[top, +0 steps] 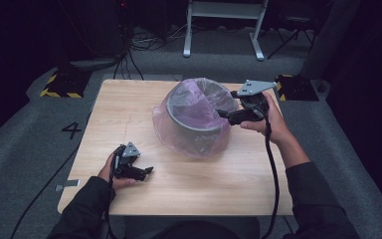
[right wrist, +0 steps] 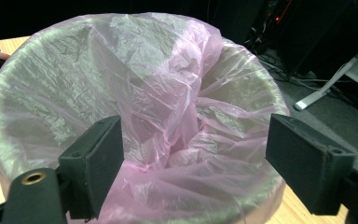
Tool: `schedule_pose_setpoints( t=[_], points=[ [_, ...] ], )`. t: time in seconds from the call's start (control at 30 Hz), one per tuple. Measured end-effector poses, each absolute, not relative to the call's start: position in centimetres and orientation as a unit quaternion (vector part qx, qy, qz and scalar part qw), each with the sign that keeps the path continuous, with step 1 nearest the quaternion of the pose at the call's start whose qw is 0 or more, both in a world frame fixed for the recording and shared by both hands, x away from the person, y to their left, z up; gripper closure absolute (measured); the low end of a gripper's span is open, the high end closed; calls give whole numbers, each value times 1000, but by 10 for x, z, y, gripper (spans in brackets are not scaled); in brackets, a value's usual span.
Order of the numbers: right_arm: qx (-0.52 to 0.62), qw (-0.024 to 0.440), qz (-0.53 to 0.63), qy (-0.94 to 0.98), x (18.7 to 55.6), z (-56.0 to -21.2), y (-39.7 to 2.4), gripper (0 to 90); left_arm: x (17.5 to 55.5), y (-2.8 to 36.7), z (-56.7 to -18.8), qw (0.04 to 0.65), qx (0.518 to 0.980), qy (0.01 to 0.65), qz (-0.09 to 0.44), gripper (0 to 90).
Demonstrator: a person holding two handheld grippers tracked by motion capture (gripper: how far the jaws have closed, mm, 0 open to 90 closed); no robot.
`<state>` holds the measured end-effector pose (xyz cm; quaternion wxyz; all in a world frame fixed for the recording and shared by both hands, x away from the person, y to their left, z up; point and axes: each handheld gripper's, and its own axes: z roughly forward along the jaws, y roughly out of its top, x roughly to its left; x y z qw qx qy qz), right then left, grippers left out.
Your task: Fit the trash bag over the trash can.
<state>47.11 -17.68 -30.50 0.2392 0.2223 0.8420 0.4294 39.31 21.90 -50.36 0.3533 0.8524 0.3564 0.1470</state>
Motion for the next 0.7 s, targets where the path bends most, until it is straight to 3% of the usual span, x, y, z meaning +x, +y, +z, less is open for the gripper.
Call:
schedule_pose_setpoints(
  t=[0.7],
  points=[
    [204, 247, 424, 847, 442, -312, -190, 192, 393, 219, -504, 353, 852, 356, 147, 127]
  ],
)
